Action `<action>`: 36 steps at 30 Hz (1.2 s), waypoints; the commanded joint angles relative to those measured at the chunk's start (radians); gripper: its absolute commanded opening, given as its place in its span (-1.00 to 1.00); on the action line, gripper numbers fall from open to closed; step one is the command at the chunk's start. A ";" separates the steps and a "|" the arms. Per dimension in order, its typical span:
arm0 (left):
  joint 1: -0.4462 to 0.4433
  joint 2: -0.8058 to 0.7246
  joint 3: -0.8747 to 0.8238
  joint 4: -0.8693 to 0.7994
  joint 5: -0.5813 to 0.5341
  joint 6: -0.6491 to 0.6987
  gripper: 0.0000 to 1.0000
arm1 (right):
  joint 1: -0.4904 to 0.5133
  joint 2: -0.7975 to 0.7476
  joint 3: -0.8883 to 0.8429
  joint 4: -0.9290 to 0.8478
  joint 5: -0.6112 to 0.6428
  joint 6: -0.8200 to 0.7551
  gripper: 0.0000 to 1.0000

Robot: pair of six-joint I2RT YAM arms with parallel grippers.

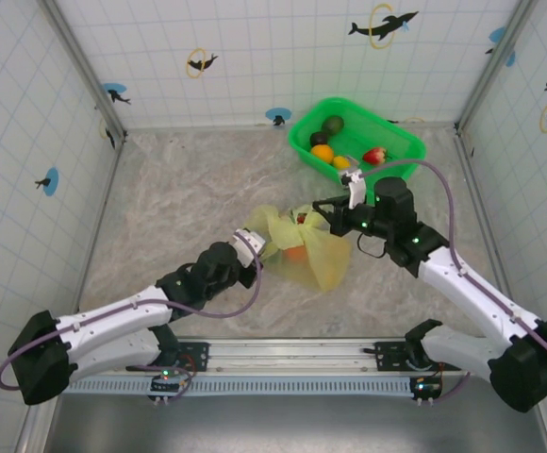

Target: Place the fake fruits into the plastic bag and tie a complex knot

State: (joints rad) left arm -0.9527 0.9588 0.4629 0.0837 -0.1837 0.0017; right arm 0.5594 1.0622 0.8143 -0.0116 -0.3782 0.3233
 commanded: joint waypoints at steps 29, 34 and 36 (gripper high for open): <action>0.628 -0.123 -0.224 0.089 -0.082 -0.434 -1.00 | -0.533 -0.236 -0.496 0.205 0.384 0.437 -1.00; 0.640 -0.096 -0.217 0.123 -0.013 -0.414 -1.00 | -0.542 -0.213 -0.520 0.240 0.335 0.458 -1.00; 0.640 -0.081 -0.204 0.143 0.038 -0.402 -1.00 | -0.538 -0.175 -0.505 0.281 0.240 0.445 -1.00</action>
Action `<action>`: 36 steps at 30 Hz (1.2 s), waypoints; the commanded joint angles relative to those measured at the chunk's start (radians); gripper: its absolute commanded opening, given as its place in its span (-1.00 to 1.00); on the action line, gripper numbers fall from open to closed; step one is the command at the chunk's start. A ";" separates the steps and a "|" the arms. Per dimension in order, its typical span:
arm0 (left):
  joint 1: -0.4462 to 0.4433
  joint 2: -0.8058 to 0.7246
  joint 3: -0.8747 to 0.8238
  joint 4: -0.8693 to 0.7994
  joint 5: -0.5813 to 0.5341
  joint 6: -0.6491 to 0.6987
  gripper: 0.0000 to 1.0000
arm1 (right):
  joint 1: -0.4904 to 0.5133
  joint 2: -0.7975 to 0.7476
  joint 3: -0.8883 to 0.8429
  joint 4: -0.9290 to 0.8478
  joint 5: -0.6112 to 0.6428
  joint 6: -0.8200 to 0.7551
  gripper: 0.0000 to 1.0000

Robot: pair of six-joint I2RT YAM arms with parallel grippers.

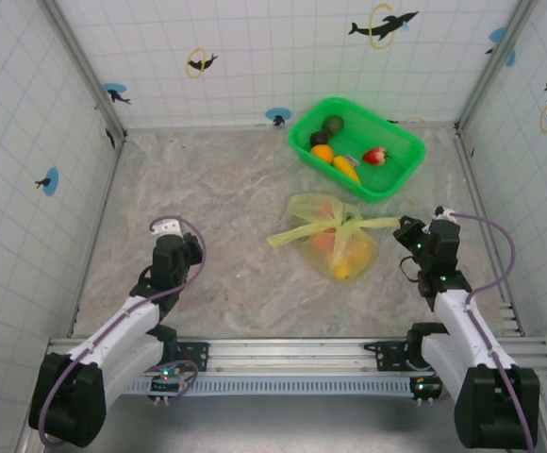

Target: Place the fake fruits into the plastic bag and tie a complex knot

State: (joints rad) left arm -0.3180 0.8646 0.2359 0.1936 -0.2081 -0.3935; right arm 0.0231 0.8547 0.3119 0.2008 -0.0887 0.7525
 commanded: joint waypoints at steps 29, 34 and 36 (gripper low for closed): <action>-0.347 0.710 0.496 -0.138 0.565 0.702 0.37 | 0.054 0.092 0.052 0.082 -0.226 0.004 -1.00; -0.379 0.831 0.554 -0.081 0.443 0.717 0.29 | 0.055 0.109 0.053 0.093 -0.233 0.005 -1.00; -0.395 0.844 0.562 -0.061 0.362 0.722 0.17 | 0.054 0.111 0.056 0.093 -0.238 0.010 -1.00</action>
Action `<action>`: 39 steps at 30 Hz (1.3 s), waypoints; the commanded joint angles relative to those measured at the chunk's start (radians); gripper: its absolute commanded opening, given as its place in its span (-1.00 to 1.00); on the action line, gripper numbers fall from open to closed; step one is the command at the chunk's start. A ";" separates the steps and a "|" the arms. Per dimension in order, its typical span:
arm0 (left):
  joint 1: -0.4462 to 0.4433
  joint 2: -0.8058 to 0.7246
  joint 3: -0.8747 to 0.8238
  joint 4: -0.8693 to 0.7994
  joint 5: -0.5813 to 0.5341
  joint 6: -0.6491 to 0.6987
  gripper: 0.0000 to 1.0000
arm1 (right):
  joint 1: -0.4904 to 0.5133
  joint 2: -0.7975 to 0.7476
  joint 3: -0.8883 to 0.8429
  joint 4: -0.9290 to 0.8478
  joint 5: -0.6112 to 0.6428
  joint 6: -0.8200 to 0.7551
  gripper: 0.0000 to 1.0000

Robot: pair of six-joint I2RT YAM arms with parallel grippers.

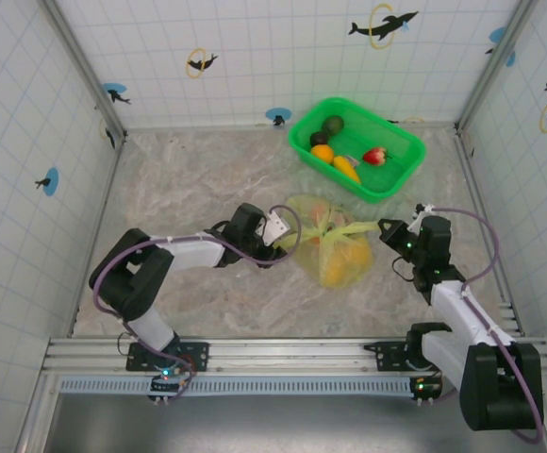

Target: Place the fake fruits into the plastic bag and tie a complex knot

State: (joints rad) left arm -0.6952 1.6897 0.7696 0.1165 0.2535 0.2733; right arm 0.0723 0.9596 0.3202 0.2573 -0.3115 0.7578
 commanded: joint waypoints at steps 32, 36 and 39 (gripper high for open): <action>0.128 -0.439 -0.309 0.090 -0.246 -0.416 -1.00 | 0.040 -0.074 -0.014 -0.085 0.051 0.001 -1.00; 0.072 -0.485 -0.298 0.072 -0.200 -0.399 -0.21 | 0.087 -0.092 0.040 -0.124 0.087 -0.044 0.16; 0.067 -0.551 -0.277 0.006 -0.128 -0.405 0.73 | 0.085 -0.154 0.070 -0.174 0.143 -0.088 1.00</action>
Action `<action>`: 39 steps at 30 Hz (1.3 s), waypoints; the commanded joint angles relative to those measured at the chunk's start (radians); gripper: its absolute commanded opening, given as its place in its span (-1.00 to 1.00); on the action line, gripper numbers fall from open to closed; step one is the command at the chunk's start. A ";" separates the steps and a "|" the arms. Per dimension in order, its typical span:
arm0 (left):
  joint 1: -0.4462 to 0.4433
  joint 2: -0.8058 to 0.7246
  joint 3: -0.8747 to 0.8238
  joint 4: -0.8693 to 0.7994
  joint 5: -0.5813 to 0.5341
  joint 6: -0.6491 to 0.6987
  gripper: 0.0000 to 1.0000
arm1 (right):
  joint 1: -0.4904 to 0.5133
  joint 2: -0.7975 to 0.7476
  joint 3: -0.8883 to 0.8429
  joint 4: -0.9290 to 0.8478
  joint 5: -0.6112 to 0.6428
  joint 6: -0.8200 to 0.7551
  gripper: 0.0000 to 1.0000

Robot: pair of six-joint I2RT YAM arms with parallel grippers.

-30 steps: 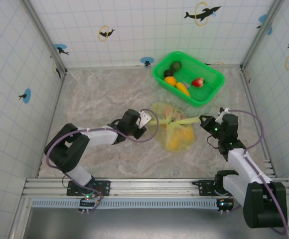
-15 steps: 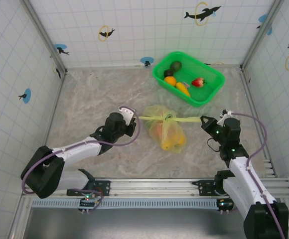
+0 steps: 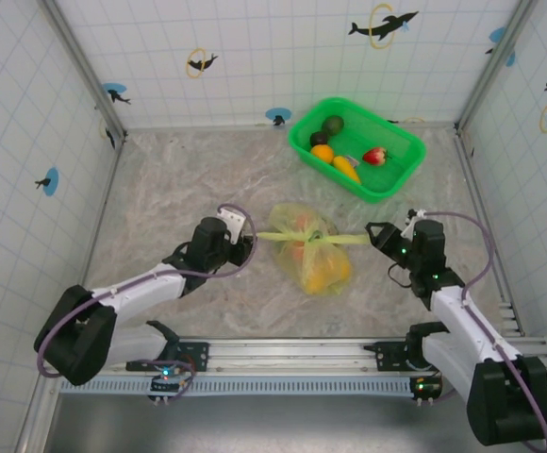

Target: Place the fake fruits into the plastic bag and tie a complex knot

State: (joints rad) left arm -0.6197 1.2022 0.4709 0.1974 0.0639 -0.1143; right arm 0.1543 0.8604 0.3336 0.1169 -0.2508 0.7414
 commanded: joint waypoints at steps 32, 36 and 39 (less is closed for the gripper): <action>0.543 0.097 -0.410 0.739 -0.352 0.084 0.95 | -0.048 0.149 -0.333 0.662 0.616 -0.594 0.99; 0.595 0.225 -0.494 1.062 -0.278 0.057 0.95 | -0.091 0.311 -0.383 0.930 0.534 -0.629 0.99; 0.619 0.341 -0.544 1.297 -0.240 0.045 0.96 | -0.118 0.396 -0.424 1.102 0.478 -0.635 0.99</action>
State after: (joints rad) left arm -0.0204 1.4803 0.0051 1.1511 -0.2481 -0.0345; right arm 0.0536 1.2148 0.0036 0.9344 0.2794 0.1165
